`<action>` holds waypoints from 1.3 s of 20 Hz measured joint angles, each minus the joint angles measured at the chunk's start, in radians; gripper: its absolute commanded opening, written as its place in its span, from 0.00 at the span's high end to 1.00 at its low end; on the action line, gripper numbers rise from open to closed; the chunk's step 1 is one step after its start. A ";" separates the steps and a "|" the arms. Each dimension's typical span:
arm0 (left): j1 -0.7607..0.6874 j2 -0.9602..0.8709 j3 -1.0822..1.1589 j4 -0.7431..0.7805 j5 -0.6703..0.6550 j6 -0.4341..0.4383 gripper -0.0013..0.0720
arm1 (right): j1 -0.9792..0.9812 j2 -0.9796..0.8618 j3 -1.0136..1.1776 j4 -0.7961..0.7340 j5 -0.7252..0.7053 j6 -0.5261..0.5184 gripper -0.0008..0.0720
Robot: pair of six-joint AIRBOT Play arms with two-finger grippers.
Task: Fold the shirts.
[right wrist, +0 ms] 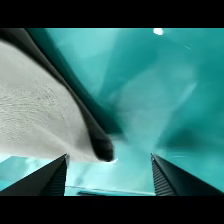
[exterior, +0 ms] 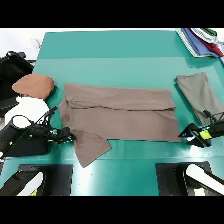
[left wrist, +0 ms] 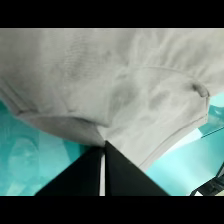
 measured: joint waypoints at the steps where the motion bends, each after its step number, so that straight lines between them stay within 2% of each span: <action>1: 0.000 0.000 0.000 0.000 -0.001 0.002 0.95 | 0.009 -0.012 -0.022 0.035 -0.005 -0.003 0.36; 2: 0.000 0.000 0.001 0.000 -0.002 0.003 0.95 | 0.025 -0.023 -0.039 0.074 -0.025 -0.006 0.49; 4: 0.000 0.000 0.006 0.003 -0.012 0.003 0.95 | 0.067 -0.023 -0.058 0.129 -0.099 -0.014 0.86; 5: 0.000 0.000 0.013 0.012 -0.022 0.004 0.95 | 0.089 -0.011 -0.065 0.140 -0.141 -0.016 0.97; 9: 0.000 0.057 0.069 0.107 -0.098 -0.020 0.95 | 0.150 0.085 -0.064 0.098 -0.208 -0.021 0.97; 16: -0.001 0.292 0.142 0.188 -0.307 -0.126 0.95 | 0.187 0.314 0.089 -0.071 0.004 -0.006 0.97; 20: -0.001 0.241 0.256 0.202 -0.239 -0.118 0.95 | 0.268 0.284 0.218 -0.101 0.013 0.024 0.97; 26: -0.001 -0.085 0.462 0.211 -0.063 -0.042 0.95 | 0.430 0.006 0.465 -0.114 -0.032 0.063 0.97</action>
